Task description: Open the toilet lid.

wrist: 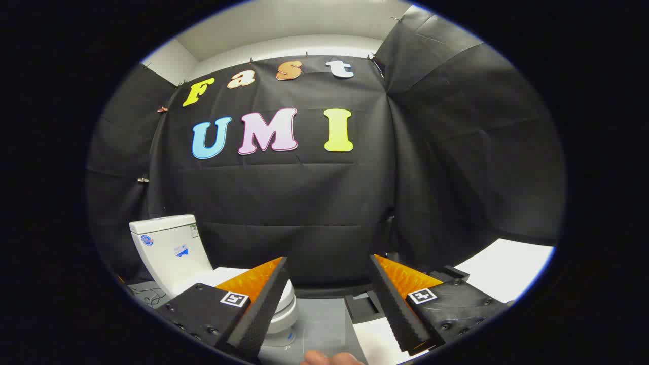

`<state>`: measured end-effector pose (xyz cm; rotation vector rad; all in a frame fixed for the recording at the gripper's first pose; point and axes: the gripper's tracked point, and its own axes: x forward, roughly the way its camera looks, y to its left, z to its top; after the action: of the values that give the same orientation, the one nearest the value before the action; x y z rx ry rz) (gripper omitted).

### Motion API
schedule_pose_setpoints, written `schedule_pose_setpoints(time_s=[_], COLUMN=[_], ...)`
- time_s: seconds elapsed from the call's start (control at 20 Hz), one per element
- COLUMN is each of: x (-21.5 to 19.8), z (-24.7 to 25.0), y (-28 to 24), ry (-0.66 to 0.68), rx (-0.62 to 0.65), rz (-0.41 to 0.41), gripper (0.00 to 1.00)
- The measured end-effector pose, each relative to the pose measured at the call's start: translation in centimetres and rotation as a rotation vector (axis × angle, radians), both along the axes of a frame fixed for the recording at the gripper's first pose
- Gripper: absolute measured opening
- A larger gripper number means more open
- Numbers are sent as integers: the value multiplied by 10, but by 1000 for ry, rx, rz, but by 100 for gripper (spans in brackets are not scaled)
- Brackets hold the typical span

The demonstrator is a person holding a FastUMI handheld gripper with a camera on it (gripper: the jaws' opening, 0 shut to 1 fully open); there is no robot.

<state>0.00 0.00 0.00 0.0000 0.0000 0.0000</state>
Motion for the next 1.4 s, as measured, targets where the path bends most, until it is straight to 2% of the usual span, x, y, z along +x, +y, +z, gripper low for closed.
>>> schedule_pose_setpoints(time_s=[0.75, 1.15, 1.4], x=[3, 28, 55], z=[12, -59, -101], y=[51, 112, 132], ry=[-24, 230, 349], rx=[-38, 0, 14], rz=[92, 200, 221], gripper=[98, 98, 98])
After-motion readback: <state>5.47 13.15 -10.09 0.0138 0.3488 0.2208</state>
